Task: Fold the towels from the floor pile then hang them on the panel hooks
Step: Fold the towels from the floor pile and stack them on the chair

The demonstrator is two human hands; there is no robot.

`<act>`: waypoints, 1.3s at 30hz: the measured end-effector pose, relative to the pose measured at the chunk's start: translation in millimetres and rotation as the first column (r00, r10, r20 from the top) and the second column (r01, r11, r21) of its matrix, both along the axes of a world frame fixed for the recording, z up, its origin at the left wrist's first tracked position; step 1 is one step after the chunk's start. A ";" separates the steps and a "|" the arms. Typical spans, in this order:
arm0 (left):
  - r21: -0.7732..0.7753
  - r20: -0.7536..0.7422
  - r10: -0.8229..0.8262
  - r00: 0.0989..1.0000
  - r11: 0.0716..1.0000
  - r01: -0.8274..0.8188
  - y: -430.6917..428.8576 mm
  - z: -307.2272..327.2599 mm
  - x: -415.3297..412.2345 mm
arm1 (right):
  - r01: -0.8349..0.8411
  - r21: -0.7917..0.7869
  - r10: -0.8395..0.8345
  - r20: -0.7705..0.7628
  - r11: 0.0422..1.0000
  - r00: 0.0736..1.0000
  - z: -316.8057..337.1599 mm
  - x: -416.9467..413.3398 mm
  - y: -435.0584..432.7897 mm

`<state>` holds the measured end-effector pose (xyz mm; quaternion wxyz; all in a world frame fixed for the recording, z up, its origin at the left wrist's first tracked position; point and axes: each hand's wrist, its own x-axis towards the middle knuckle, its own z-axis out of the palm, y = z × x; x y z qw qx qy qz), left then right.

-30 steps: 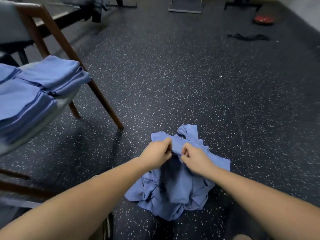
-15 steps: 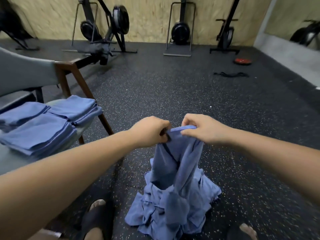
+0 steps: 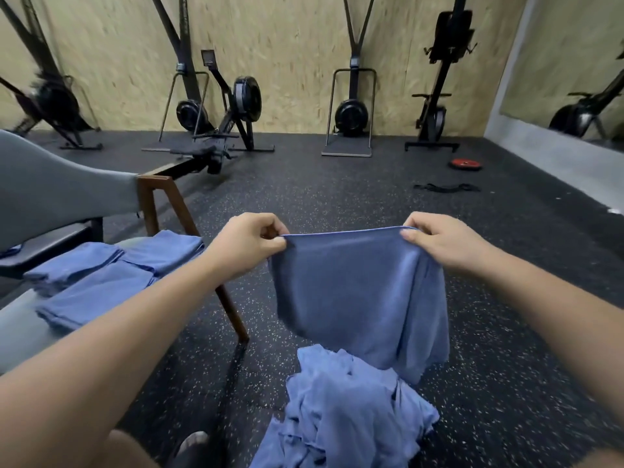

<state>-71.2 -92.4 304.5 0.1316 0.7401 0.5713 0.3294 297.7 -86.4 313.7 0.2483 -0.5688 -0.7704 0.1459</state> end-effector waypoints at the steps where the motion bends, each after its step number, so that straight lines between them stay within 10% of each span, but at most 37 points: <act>1: -0.011 0.047 -0.005 0.999 1.000 0.006 -0.4 0.9 -3.6 | 0.011 -0.006 -0.011 -0.019 1.000 1.000 -1.6 4.6 0.2; 8: -0.108 0.259 -0.087 0.962 0.987 0.119 -0.3 -0.3 -7.3 | 0.064 -0.098 -0.060 0.043 0.993 0.997 -25.4 17.5 2.9; 13: -0.072 0.143 -0.142 0.980 0.986 0.153 3.7 -1.5 25.5 | 0.049 -0.128 -0.026 0.180 0.991 0.983 -41.3 -7.3 -1.2; 20: -0.072 -0.137 -0.253 0.958 0.967 0.245 0.2 -12.7 82.1 | -0.277 -0.205 0.180 -0.392 0.939 0.902 -48.8 -64.3 -23.5; 31: -0.181 0.556 -0.189 0.809 0.923 0.339 -2.6 -30.9 101.9 | -0.105 -0.021 0.084 -0.451 0.994 0.889 -35.1 -67.2 -12.9; 39: -0.201 0.182 -0.201 0.963 0.951 0.236 -1.0 -56.1 95.2 | -0.087 0.084 0.117 -0.487 0.993 0.865 -21.3 -55.4 -10.4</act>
